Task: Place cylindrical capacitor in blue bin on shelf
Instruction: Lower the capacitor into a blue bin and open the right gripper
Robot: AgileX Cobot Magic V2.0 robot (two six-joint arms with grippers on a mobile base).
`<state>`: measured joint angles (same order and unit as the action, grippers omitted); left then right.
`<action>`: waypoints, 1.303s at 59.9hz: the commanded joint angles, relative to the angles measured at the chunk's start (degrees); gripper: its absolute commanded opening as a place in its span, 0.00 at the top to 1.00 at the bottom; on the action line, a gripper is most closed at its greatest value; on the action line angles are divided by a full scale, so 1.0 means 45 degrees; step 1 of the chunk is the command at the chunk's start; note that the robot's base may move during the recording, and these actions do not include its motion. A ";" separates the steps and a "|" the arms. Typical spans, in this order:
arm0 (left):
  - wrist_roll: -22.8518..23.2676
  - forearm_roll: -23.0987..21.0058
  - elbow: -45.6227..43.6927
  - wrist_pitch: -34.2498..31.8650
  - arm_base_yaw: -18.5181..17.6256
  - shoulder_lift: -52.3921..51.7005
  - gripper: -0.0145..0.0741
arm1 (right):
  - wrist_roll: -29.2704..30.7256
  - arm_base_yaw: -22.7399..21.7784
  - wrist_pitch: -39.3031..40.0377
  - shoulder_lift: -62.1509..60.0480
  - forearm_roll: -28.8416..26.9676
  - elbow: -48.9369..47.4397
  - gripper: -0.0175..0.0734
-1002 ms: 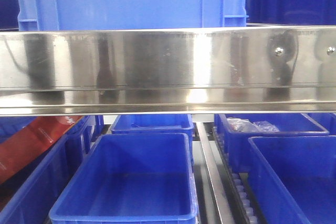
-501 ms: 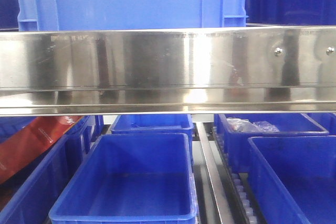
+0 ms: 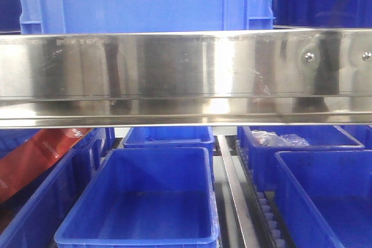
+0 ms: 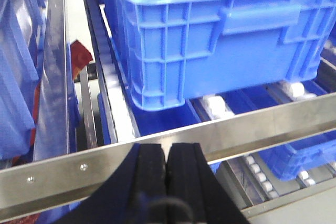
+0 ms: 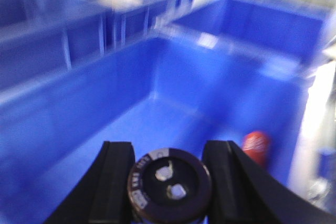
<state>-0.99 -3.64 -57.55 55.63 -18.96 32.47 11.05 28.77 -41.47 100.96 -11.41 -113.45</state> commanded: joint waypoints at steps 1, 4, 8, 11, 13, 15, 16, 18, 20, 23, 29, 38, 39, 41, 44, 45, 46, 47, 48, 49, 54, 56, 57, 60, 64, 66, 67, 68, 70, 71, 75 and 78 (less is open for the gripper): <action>0.0092 -0.0036 0.0032 0.0066 0.0018 -0.0072 0.96 | 0.0092 0.0010 -0.0024 0.0816 0.0001 -0.0610 0.95; 0.0092 -0.0063 0.0032 0.0092 0.0018 -0.0072 0.96 | 0.0092 0.0010 -0.0054 0.1285 0.0001 -0.0749 0.95; 0.0092 -0.0063 0.0032 0.0092 0.0018 -0.0072 0.96 | 0.0092 0.0010 -0.0031 0.1695 0.0001 -0.0812 0.92; 0.0092 -0.0086 0.0032 0.0092 0.0018 -0.0072 0.96 | 0.0092 -0.0020 -0.0011 0.1923 0.0001 -0.0812 0.84; 0.0092 -0.0086 0.0032 0.0092 0.0018 -0.0072 0.96 | 0.0092 -0.0017 -0.0039 0.2038 0.0001 -0.0812 0.76; 0.0092 -0.0086 0.0032 0.0092 0.0018 -0.0072 0.96 | 0.0092 -0.0017 -0.0100 0.2100 0.0001 -0.0812 0.66; 0.0092 -0.0086 0.0032 0.0092 0.0018 -0.0072 0.96 | 0.0092 -0.0017 -0.0125 0.2151 0.0001 -0.0812 0.59; 0.0092 -0.0086 0.0032 0.0117 0.0018 -0.0072 0.96 | 0.0092 -0.0017 -0.0125 0.2152 0.0001 -0.0812 0.50; 0.0092 -0.0086 0.0032 0.0117 0.0018 -0.0072 0.96 | 0.0092 -0.0017 -0.0125 0.2152 0.0001 -0.0812 0.40; 0.0092 -0.0086 0.0032 0.0117 0.0018 -0.0072 0.96 | 0.0092 -0.0017 -0.0125 0.2152 0.0001 -0.0812 0.29; 0.0092 -0.0086 0.0032 0.0117 0.0018 -0.0072 0.96 | 0.0092 -0.0017 -0.0125 0.2152 0.0001 -0.0812 0.20; 0.0092 -0.0163 0.0032 0.0117 0.0018 -0.0072 0.96 | 0.0092 -0.0017 -0.0200 0.1892 0.0001 -0.0812 0.20; 0.0092 -0.0163 0.0032 0.0117 0.0018 -0.0072 0.96 | 0.0092 -0.0017 -0.0227 0.1823 0.0001 -0.0812 0.20; 0.0092 -0.0163 0.0032 0.0117 0.0018 -0.0072 0.96 | 0.0092 -0.0017 -0.0245 0.1650 0.0001 -0.0812 0.20; 0.0092 -0.0163 0.0032 0.0117 0.0018 -0.0072 0.96 | 0.0092 -0.0035 -0.0281 0.1366 0.0001 -0.0812 0.20; 0.0092 -0.0163 0.0032 0.0117 0.0018 -0.0072 0.96 | 0.0092 -0.0058 -0.0291 0.1280 0.0001 -0.0812 0.20; 0.0092 -0.0163 0.0032 0.0117 0.0018 -0.0072 0.96 | 0.0092 -0.0046 -0.0318 0.1190 0.0001 -0.0812 0.21; 0.0092 -0.0163 0.0032 0.0117 0.0018 -0.0072 0.96 | 0.0092 -0.0066 -0.0364 0.1030 0.0001 -0.0812 0.21; 0.0092 -0.0163 0.0032 0.0117 0.0018 -0.0072 0.96 | 0.0092 -0.0066 -0.0395 0.0859 0.0001 -0.0812 0.22; 0.0092 -0.0163 0.0032 0.0117 0.0018 -0.0072 0.96 | 0.0092 -0.0076 -0.0443 0.0746 0.0001 -0.0812 0.24; 0.0092 -0.0163 0.0032 0.0117 0.0018 -0.0072 0.96 | 0.0092 -0.0162 -0.0704 -0.0018 0.0024 -0.0812 0.36; 0.0092 -0.0164 0.0032 0.0091 0.0018 -0.0072 0.96 | 0.0092 -0.0229 -0.0847 -0.0293 0.0024 -0.0812 0.43; 0.0092 -0.0164 0.0032 0.0091 0.0018 -0.0072 0.96 | 0.0092 -0.0268 -0.0974 -0.0508 0.0024 -0.0812 0.48; 0.0092 -0.0164 0.0032 0.0091 0.0018 -0.0072 0.96 | 0.0092 -0.0414 -0.1466 -0.1010 0.0024 -0.0812 0.59; 0.0092 -0.0164 0.0032 0.0091 0.0018 -0.0072 0.96 | 0.0092 -0.0579 -0.2225 -0.1768 0.0024 -0.0786 0.72; 0.0092 -0.0164 0.0032 0.0041 0.0018 -0.0072 0.96 | 0.0092 -0.0701 -0.2586 -0.2148 0.0049 -0.0701 0.78; 0.0092 -0.0164 0.0032 0.0003 0.0018 -0.0072 0.96 | 0.0092 -0.0741 -0.2758 -0.2385 0.0079 -0.0612 0.81; 0.0092 -0.0164 0.0032 -0.0014 0.0018 -0.0072 0.96 | 0.0092 -0.0819 -0.2881 -0.2549 0.0079 -0.0486 0.83; 0.0092 -0.0164 0.0032 -0.0090 0.0018 -0.0072 0.96 | 0.0092 -0.0906 -0.2978 -0.2982 0.0107 -0.0260 0.86; 0.0092 -0.0164 0.0032 -0.0135 0.0018 -0.0072 0.96 | 0.0092 -0.0976 -0.2982 -0.3246 0.0137 -0.0047 0.87; 0.0092 -0.0164 0.0032 -0.0360 0.0018 -0.0072 0.96 | 0.0092 -0.1204 -0.2919 -0.4098 0.0292 0.0770 0.87; 0.0092 -0.0164 0.0058 -0.0487 0.0018 -0.0072 0.96 | 0.0092 -0.1445 -0.2669 -0.4915 0.0522 0.1739 0.87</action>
<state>-0.89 -3.85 -57.55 55.66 -18.96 32.47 11.16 23.57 -54.09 83.14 -10.75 -110.38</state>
